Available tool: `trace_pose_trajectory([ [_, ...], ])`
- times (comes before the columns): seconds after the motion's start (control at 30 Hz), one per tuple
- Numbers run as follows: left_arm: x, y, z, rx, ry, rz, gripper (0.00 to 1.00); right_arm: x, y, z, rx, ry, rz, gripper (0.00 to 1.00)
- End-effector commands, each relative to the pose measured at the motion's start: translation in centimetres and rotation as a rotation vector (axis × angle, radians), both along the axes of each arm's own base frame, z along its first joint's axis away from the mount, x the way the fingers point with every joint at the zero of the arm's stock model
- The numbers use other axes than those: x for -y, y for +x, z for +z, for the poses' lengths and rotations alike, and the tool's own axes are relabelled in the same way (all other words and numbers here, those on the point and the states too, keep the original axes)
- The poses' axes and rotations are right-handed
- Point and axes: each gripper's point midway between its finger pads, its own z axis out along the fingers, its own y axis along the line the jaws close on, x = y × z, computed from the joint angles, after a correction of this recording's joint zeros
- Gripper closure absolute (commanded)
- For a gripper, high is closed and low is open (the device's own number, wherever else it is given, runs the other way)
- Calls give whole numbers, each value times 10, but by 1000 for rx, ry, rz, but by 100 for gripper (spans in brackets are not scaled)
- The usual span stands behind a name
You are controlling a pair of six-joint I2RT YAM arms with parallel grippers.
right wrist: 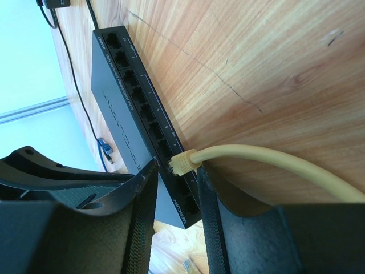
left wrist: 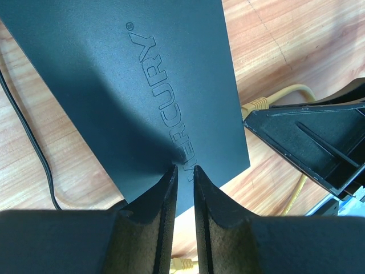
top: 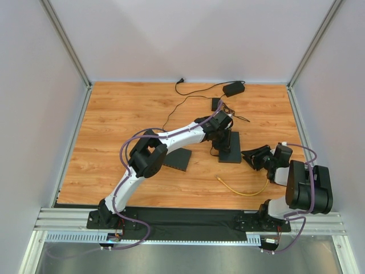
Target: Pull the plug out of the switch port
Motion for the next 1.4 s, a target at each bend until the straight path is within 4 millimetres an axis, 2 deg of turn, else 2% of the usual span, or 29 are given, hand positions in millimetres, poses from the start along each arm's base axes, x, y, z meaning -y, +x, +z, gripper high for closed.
trace_pose_trajectory([
  [0.0, -20, -19, -34, -72, 112, -10, 75, 6, -13, -23, -98, -65, -46, 64],
  [0.17, -20, -20, -35, -74, 115, -10, 75, 7, -15, -24, -117, -82, -61, 66],
  [0.23, -21, -20, -35, -76, 115, -9, 75, 9, -16, -24, -125, -83, -75, 73],
  [0.57, -24, -22, -36, -81, 127, -7, 75, 10, -12, -24, -141, -85, -111, 78],
  [0.73, -30, -25, -44, -103, 159, 6, 75, 17, -10, -24, -147, -92, -168, 100],
  [1.17, -43, -31, -65, -130, 218, 11, 76, 39, -5, -18, -152, -113, -332, 100],
  [1.37, -38, -30, -56, -111, 195, -16, 76, 48, 4, 7, -94, -194, -290, 100],
])
